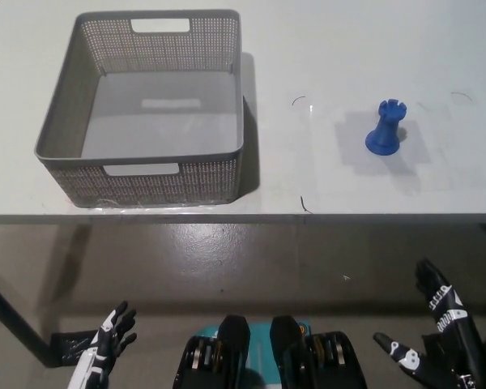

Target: Use the right hand to pick up a chess pieces and put it into a container on the left hand side

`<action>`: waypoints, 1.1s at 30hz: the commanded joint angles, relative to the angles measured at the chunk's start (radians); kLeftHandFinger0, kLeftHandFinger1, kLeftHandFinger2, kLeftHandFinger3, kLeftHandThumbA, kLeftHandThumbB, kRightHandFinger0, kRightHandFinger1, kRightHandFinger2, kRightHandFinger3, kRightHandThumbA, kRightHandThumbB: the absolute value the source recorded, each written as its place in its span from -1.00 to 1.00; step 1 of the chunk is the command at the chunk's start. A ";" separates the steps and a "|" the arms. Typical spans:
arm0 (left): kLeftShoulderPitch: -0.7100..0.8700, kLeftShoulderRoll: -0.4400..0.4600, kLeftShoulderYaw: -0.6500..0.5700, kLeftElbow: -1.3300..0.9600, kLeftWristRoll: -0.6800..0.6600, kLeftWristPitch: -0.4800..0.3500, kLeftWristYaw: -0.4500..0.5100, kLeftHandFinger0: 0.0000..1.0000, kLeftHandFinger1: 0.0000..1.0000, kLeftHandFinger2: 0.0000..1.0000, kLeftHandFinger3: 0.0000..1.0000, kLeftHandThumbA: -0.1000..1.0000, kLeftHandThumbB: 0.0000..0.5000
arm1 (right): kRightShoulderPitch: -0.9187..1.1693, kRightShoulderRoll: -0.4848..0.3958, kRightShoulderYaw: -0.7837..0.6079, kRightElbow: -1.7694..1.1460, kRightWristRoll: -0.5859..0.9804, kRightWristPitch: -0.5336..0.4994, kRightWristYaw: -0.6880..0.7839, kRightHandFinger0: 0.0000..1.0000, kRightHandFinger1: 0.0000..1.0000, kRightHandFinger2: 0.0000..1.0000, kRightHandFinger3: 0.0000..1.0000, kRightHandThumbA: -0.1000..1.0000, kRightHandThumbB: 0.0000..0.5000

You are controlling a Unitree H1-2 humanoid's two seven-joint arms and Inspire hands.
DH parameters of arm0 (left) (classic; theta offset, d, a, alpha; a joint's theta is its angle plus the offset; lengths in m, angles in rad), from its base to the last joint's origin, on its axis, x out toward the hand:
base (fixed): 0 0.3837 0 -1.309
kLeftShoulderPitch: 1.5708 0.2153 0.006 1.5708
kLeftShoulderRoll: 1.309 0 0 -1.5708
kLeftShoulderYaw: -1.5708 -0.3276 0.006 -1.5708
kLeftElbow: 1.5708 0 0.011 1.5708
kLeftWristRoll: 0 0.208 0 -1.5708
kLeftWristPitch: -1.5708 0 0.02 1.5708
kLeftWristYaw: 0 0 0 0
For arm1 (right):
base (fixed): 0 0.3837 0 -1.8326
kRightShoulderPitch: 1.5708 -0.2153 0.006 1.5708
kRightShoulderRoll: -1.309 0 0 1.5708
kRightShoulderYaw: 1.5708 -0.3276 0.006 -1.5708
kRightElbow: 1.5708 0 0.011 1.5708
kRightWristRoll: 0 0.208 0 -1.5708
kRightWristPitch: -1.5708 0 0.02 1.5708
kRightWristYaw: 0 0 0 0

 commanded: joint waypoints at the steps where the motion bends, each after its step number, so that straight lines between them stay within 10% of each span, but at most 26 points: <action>1: 0.003 0.002 0.010 -0.018 -0.019 -0.006 -0.017 1.00 1.00 1.00 1.00 1.00 -0.29 | -0.058 0.003 -0.035 -0.056 -0.001 -0.035 -0.011 1.00 1.00 1.00 1.00 1.00 0.28; 20: -0.010 -0.003 0.006 -0.020 0.011 -0.011 -0.012 1.00 1.00 1.00 1.00 1.00 -0.29 | -0.581 -0.026 -0.149 0.123 -0.078 0.221 -0.063 1.00 1.00 1.00 1.00 1.00 0.34; 33: -0.030 -0.002 0.003 -0.029 0.009 0.005 -0.020 1.00 1.00 1.00 1.00 1.00 -0.35 | -0.891 -0.044 -0.125 0.583 -0.121 0.204 -0.092 1.00 1.00 1.00 1.00 1.00 0.35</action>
